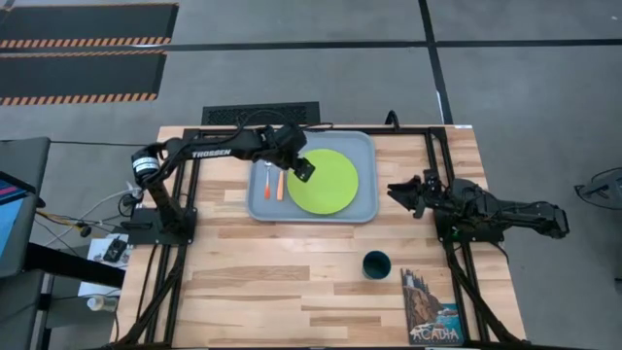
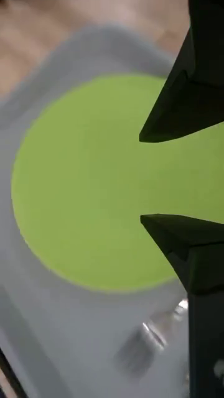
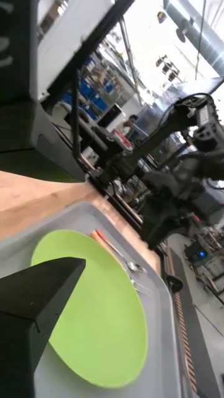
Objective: Pick and place plate/cup/fork/spoon on tray
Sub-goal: Put the green cup on the gray tray to the top of the green plate
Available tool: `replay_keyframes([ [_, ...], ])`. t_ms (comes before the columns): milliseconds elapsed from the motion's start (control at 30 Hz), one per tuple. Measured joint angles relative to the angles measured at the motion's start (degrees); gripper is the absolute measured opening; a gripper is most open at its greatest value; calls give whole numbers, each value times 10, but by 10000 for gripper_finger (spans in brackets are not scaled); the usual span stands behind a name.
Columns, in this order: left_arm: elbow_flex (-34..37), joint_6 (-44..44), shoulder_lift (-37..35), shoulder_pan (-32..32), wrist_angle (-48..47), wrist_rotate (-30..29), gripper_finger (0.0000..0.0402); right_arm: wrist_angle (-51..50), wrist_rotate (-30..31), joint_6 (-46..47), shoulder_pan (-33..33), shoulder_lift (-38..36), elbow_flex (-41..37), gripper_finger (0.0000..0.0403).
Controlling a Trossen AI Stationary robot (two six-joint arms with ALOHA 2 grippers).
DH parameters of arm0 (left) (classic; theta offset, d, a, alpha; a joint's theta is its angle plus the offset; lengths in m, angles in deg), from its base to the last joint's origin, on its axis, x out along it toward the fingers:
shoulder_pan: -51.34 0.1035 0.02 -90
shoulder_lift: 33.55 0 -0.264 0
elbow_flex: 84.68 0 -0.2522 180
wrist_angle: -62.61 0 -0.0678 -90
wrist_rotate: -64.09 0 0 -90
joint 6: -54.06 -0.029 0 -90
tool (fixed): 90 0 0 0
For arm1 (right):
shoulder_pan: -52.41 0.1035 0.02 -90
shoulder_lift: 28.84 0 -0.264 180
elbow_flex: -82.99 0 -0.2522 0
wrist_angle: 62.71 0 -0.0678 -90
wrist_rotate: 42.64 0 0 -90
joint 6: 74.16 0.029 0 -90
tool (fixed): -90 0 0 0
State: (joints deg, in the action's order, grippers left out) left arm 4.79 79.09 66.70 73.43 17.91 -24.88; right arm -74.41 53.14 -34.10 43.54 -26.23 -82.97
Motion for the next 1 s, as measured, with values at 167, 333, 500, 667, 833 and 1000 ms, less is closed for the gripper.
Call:
replay_keyframes([
  [167,-28,-21,0,-44,0,1,185,-1,-14,5,5,0,0,233],
  [333,-31,-21,0,-98,33,-3,185,-4,-14,5,16,0,0,233],
  [500,-31,-15,0,-150,103,-32,185,-6,-14,5,18,0,0,233],
  [667,-31,-14,0,-194,200,-33,185,5,-13,5,16,0,0,233],
  [833,-31,-14,0,-217,256,-33,185,60,-15,-37,16,1,15,233],
  [1000,-31,22,0,-218,292,-34,185,161,-70,-117,16,0,59,233],
])
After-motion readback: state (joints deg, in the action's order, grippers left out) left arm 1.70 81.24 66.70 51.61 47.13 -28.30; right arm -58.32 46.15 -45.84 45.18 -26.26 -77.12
